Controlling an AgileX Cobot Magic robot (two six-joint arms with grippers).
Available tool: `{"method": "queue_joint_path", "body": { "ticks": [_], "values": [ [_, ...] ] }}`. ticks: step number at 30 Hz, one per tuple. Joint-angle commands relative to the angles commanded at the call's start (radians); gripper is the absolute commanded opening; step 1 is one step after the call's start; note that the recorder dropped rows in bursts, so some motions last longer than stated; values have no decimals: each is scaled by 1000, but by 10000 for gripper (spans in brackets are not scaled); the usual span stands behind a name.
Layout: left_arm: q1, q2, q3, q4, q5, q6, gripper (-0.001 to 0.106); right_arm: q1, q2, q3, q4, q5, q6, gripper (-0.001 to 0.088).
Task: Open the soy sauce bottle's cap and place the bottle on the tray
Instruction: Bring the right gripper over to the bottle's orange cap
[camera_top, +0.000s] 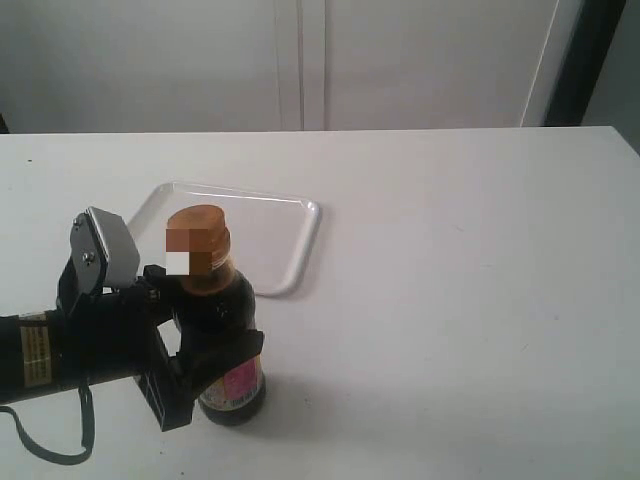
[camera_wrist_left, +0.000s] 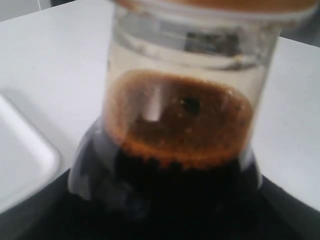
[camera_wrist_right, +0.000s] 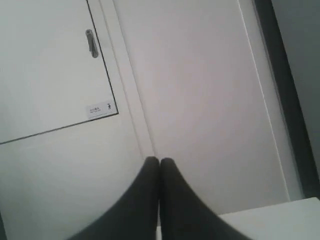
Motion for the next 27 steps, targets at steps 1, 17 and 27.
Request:
{"method": "queue_joint_path", "body": {
  "ticks": [1, 17, 27],
  "values": [
    [0, 0, 0, 0, 0, 0, 0, 0, 24, -21, -5, 32, 0, 0],
    [0, 0, 0, 0, -4, 4, 0, 0, 506, -331, 217, 635, -488, 0],
    [0, 0, 0, 0, -4, 4, 0, 0, 758, -367, 991, 867, -1208, 0]
  ]
}}
